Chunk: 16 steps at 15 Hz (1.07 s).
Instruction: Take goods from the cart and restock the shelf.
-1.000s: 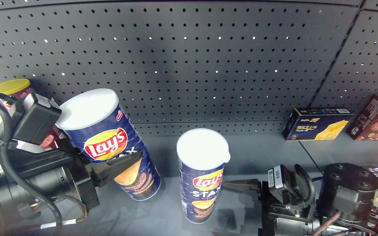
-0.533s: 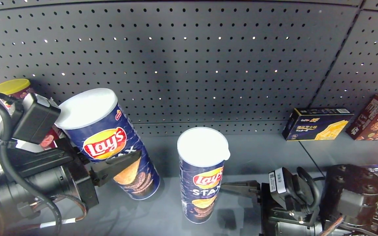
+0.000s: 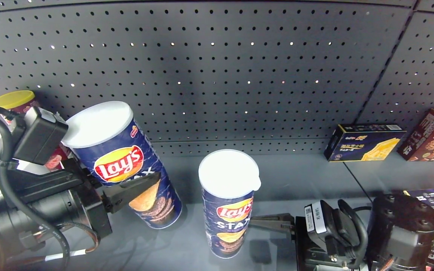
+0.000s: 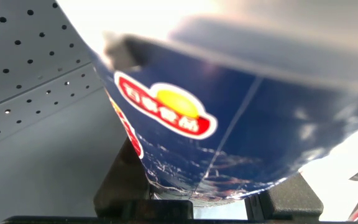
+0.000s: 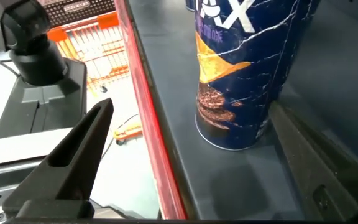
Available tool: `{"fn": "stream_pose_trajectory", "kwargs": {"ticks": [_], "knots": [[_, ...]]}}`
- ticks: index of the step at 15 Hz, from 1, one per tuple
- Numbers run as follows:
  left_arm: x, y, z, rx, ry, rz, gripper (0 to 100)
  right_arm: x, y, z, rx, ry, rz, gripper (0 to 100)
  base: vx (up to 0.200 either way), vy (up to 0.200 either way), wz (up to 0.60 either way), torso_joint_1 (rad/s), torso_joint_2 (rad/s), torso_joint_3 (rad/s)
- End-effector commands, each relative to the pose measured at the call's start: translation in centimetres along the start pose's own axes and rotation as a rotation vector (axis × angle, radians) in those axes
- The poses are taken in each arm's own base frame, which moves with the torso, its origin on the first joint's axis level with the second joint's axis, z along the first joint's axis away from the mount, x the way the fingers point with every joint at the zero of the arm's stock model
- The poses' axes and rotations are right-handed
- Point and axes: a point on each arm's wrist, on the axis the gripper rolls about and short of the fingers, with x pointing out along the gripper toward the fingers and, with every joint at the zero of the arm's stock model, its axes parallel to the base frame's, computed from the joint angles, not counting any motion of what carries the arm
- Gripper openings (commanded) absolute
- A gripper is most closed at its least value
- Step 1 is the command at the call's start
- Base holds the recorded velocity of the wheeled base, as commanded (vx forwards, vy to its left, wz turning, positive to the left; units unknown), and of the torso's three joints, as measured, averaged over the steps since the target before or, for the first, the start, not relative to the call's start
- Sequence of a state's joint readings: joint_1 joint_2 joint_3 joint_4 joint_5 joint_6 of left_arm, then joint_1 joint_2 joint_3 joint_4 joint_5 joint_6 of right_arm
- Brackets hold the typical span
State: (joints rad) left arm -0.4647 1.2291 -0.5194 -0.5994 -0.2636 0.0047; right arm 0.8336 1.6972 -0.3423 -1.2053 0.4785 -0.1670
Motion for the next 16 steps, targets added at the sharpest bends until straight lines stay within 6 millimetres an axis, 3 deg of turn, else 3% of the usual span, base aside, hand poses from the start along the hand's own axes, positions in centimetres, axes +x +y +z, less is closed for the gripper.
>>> {"fn": "stream_pose_trajectory", "kwargs": {"ticks": [1, 5, 7, 12, 16], "knots": [[0.0, 0.0, 0.0, 0.0, 0.002, 0.0, 0, 0.1, 0.1, -0.1, 0.002, 0.004, 0.006, 100, 0.0, 0.0, 0.0, 0.0, 0.0, 0.0], [0.0, 0.0, 0.0, 0.0, 0.0, 0.001, 0, -0.1, 0.2, 0.1, -0.001, -0.003, -0.004, 100, 0.0, 0.0, 0.0, 0.0, 0.0, 0.0], [0.0, 0.0, 0.0, 0.0, 0.0, 0.003, 0, -1.2, -1.0, 1.2, -0.023, -0.046, -0.067, 100, 0.0, 0.0, 0.0, 0.0, 0.0, 0.0], [0.0, 0.0, -0.1, 0.0, 0.002, 0.0, 0, -6.7, -1.6, 5.2, -0.117, -0.196, -0.232, 100, 0.0, 0.0, 0.0, 0.0, 0.0, 0.0], [0.0, 0.0, 0.0, 0.0, 0.0, 0.0, 0, -12.0, -1.8, 7.1, -0.167, -0.233, -0.435, 100, 0.0, 0.0, 0.0, 0.0, 0.0, 0.0]]}}
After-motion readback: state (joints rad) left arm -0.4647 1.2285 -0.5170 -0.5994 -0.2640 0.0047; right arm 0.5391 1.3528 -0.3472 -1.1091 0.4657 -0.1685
